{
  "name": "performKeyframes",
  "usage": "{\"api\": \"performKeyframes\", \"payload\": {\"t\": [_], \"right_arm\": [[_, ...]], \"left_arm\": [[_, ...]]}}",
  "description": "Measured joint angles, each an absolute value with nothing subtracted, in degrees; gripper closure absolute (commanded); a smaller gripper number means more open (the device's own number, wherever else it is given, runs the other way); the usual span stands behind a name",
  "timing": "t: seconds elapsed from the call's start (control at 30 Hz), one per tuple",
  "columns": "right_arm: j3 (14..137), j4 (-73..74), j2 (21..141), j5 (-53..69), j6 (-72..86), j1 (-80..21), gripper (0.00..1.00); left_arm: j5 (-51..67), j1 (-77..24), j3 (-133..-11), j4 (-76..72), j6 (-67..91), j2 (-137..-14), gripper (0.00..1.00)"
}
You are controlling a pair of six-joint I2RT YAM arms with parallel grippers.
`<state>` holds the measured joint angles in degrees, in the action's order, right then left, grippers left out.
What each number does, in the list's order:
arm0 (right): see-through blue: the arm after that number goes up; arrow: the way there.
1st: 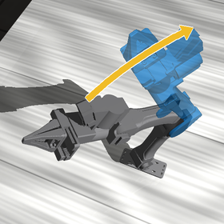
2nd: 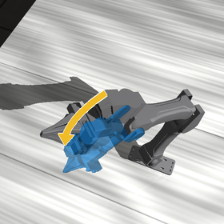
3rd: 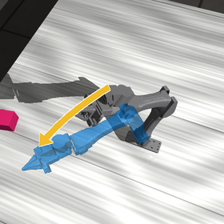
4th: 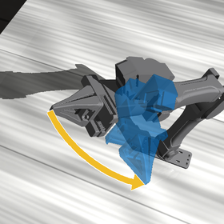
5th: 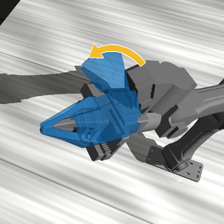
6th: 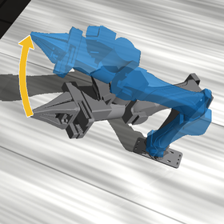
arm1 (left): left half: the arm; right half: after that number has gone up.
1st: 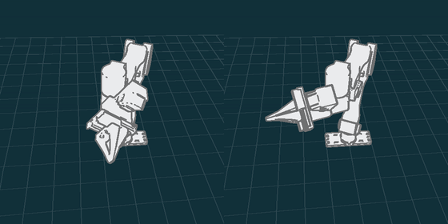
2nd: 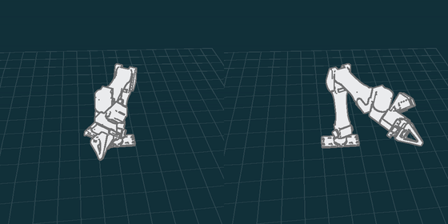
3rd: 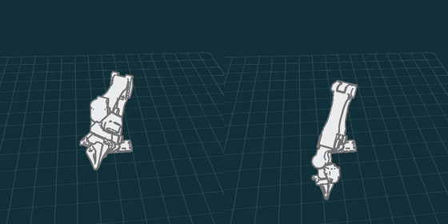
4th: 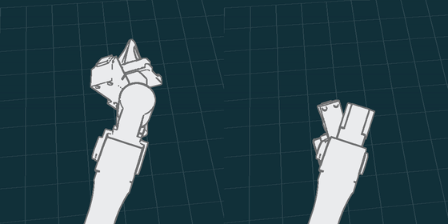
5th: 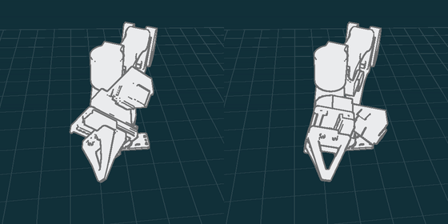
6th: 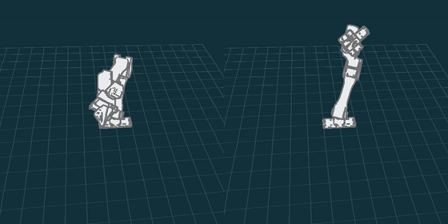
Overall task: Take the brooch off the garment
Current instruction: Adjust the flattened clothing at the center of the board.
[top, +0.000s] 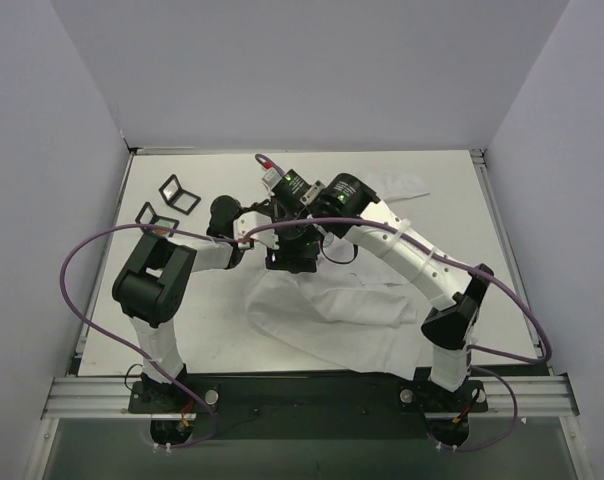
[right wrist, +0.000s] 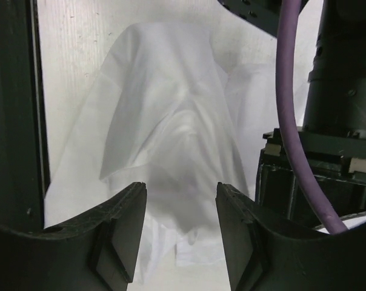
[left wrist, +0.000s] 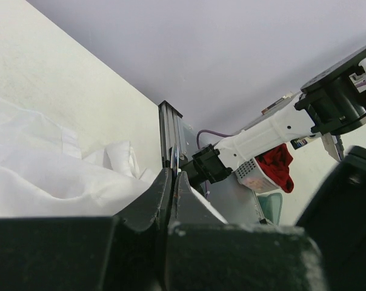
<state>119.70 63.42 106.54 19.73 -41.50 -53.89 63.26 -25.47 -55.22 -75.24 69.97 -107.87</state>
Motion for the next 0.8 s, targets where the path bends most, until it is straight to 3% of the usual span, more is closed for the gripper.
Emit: {"api": "performKeyframes", "payload": {"t": [0.27, 0.43, 0.53, 0.8], "right_arm": [[115.26, 60.27, 102.06, 3.77, -48.62, -59.42, 0.50], [114.41, 58.87, 101.45, 1.54, -48.51, -57.45, 0.54], [114.69, 57.80, 100.97, 6.28, -46.00, -52.25, 0.60], [109.60, 53.71, 97.67, 31.18, -38.74, -27.09, 0.63]], "left_arm": [[61.89, -25.50, -55.22, -75.22, 69.93, -107.87, 1.00], [61.73, -25.50, -55.22, -75.22, 69.95, -107.87, 1.00], [61.71, -25.50, -55.24, -75.22, 69.95, -107.87, 1.00], [61.54, -25.50, -55.24, -75.22, 69.93, -107.87, 1.00]]}}
